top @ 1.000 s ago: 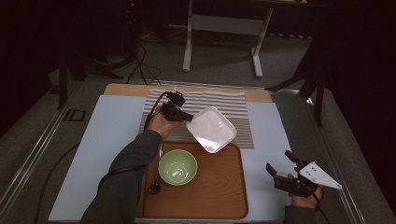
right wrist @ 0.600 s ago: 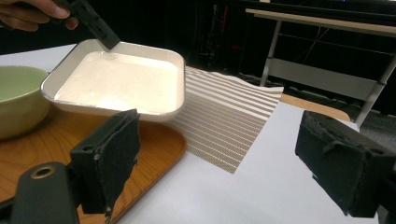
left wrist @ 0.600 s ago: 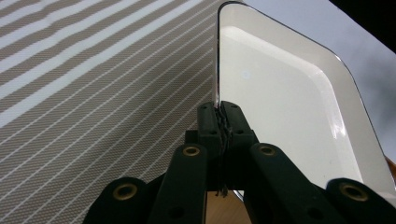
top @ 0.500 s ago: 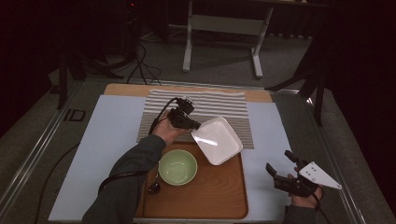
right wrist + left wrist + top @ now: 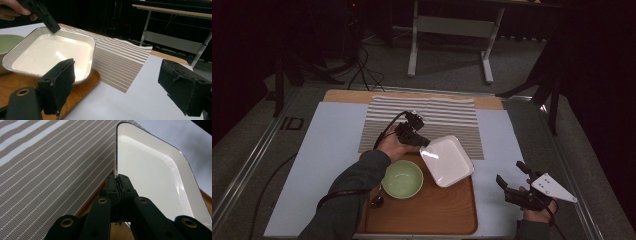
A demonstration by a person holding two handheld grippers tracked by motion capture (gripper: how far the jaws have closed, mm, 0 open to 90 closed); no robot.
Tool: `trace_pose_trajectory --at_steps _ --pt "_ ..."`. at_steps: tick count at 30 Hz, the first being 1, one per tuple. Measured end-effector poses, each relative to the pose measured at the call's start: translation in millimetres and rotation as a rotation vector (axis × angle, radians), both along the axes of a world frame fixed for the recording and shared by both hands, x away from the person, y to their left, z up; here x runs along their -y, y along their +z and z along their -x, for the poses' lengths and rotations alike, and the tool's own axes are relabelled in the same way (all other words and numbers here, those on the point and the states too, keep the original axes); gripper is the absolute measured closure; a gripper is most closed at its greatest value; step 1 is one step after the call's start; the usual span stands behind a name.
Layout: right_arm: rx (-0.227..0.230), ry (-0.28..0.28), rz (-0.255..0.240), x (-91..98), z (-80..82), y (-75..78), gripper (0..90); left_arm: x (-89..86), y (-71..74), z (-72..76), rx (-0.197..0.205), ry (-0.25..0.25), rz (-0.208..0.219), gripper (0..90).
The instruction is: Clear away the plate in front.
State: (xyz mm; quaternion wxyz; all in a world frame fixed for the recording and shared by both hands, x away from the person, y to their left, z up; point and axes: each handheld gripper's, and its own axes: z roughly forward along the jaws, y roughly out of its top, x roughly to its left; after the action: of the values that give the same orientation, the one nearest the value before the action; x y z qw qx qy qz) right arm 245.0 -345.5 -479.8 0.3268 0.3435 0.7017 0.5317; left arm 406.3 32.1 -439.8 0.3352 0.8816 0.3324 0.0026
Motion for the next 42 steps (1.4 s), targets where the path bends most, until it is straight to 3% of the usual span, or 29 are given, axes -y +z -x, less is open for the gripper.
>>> trace_pose_trajectory --at_steps 16,27,31,42 --pt "0.0 0.003 0.001 -0.5 -0.4 -0.1 13.4 11.3 -3.9 25.2 -0.013 -0.097 -0.027 89.0" --pt "-0.005 0.005 0.003 -1.3 -0.6 -0.2 13.4 18.1 -8.1 28.6 -0.045 -0.154 -0.072 88.6" --pt "-0.005 0.006 0.003 -1.4 -0.6 -0.2 13.4 24.9 -14.4 24.9 -0.068 -0.149 -0.067 88.6" --pt "-0.006 0.008 0.005 -1.8 -1.0 -0.4 13.4 40.1 -30.8 15.8 -0.072 -0.132 -0.121 83.2"
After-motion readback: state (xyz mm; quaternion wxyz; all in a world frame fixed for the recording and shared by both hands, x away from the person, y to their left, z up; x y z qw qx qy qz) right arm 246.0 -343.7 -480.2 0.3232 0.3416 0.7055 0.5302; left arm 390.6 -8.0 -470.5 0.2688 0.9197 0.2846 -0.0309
